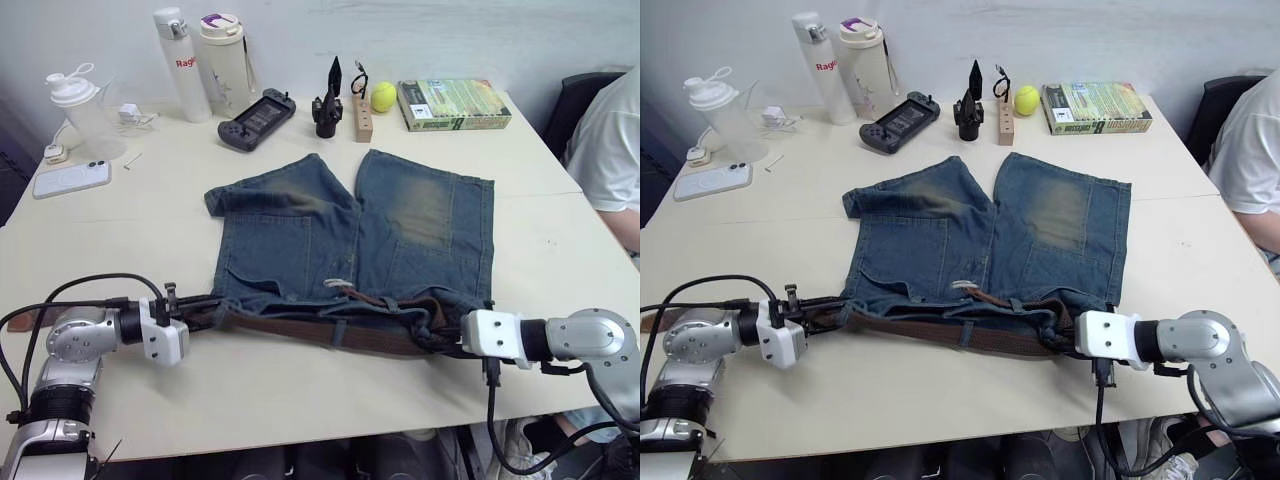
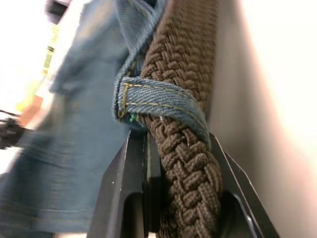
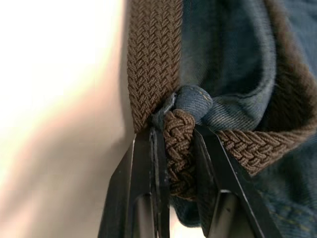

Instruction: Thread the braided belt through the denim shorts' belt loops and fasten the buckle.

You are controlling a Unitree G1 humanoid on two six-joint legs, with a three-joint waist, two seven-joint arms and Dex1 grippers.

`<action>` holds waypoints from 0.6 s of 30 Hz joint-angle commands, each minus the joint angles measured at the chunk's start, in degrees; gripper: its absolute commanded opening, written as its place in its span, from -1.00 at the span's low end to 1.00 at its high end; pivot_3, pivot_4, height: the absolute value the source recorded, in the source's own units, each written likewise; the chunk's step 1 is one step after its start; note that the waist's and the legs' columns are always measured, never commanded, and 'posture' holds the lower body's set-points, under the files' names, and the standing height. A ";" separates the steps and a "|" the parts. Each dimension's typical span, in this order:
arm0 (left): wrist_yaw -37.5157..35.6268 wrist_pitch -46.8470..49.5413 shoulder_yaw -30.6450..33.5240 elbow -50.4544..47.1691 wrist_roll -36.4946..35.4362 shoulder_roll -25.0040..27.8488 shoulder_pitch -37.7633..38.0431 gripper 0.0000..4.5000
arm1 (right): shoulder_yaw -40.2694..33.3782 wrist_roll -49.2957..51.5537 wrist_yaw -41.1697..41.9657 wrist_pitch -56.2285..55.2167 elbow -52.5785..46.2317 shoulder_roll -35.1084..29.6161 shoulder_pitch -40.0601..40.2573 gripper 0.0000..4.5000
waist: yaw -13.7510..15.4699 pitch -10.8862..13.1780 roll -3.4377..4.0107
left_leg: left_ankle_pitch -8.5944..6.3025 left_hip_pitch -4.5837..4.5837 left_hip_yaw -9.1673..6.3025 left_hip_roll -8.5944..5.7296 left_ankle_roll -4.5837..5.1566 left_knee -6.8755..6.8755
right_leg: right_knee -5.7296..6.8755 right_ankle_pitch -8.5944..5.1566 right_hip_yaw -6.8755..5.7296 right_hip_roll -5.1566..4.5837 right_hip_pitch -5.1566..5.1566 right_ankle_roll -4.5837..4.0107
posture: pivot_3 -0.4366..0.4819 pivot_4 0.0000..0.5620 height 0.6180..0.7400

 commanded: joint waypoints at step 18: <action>-17.36 61.66 -8.39 -31.48 -34.12 20.21 6.62 0.97 | -12.54 27.11 8.35 25.12 -10.85 -10.48 -2.41 1.00 | -0.73 0.31 0.23 | -0.27 0.46 -0.03 0.00 0.27 0.05 | -0.19 -0.02 0.01 -0.35 0.65 -0.02 | -0.05 -0.47 1.00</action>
